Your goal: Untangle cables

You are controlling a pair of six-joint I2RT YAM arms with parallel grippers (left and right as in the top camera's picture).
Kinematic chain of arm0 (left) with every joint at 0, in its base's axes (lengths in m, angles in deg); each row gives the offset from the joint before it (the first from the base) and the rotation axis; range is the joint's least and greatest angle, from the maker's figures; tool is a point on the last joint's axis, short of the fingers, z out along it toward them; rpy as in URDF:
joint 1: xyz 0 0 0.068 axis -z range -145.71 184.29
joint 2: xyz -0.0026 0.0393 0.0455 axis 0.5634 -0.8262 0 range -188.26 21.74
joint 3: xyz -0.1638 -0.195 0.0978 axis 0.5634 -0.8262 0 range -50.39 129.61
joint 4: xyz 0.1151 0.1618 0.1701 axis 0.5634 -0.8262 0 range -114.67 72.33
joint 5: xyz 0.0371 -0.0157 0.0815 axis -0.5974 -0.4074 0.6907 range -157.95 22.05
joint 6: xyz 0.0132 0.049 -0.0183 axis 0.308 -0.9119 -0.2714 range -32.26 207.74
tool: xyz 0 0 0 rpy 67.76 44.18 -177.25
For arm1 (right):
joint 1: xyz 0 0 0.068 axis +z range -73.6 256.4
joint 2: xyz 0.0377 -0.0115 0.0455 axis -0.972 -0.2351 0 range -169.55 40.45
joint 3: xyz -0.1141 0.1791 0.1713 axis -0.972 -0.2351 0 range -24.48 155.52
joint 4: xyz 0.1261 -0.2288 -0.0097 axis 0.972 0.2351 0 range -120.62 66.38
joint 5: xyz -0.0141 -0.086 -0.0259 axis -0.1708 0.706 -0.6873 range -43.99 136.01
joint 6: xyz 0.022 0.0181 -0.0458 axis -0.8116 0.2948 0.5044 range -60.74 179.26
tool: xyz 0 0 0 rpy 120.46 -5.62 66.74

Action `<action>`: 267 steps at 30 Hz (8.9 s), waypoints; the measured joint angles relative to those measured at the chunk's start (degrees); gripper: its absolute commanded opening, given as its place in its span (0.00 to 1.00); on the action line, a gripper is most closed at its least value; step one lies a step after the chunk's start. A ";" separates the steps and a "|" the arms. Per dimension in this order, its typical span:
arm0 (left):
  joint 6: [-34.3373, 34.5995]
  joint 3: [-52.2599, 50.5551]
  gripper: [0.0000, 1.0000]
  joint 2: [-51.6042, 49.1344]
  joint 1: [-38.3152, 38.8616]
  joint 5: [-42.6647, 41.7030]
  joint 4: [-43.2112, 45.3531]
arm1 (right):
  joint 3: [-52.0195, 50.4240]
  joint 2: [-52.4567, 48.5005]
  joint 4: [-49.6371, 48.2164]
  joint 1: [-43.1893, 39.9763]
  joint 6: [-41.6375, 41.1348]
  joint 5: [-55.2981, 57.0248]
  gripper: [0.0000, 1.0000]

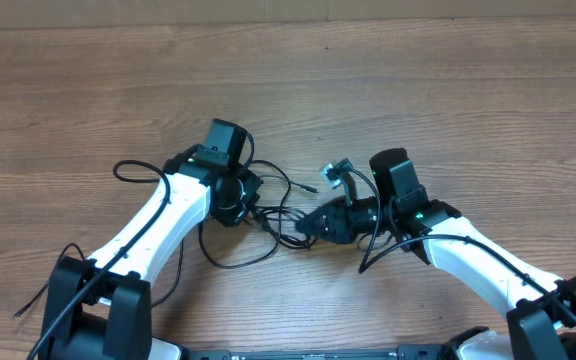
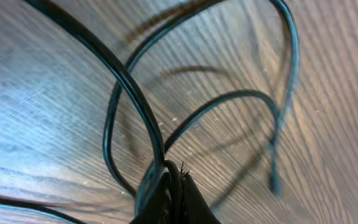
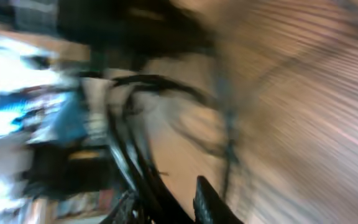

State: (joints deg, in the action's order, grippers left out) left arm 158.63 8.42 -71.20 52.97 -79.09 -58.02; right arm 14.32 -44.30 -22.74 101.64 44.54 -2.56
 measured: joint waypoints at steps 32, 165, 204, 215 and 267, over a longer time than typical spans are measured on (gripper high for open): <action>4.13 -0.02 0.05 0.02 -0.20 -3.21 0.46 | 14.36 11.67 34.88 9.64 18.69 23.06 0.95; 0.48 0.48 0.04 -12.87 0.96 -10.10 4.02 | 14.36 16.94 15.65 10.75 4.63 28.96 0.04; 0.48 0.94 0.05 -12.87 1.11 -7.87 4.02 | 14.10 3.56 35.17 1.42 -0.59 30.64 0.79; -0.55 1.33 0.25 -12.87 1.11 -7.30 4.39 | 9.51 3.56 32.30 1.42 -2.25 33.81 1.00; -5.97 -0.09 0.90 27.43 12.11 17.40 -19.28 | 9.42 3.56 28.96 1.42 -10.84 36.57 1.00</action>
State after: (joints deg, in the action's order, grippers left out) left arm 152.66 8.33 -43.77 65.08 -61.69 -77.30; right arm 23.74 -40.74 6.22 103.06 33.70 34.00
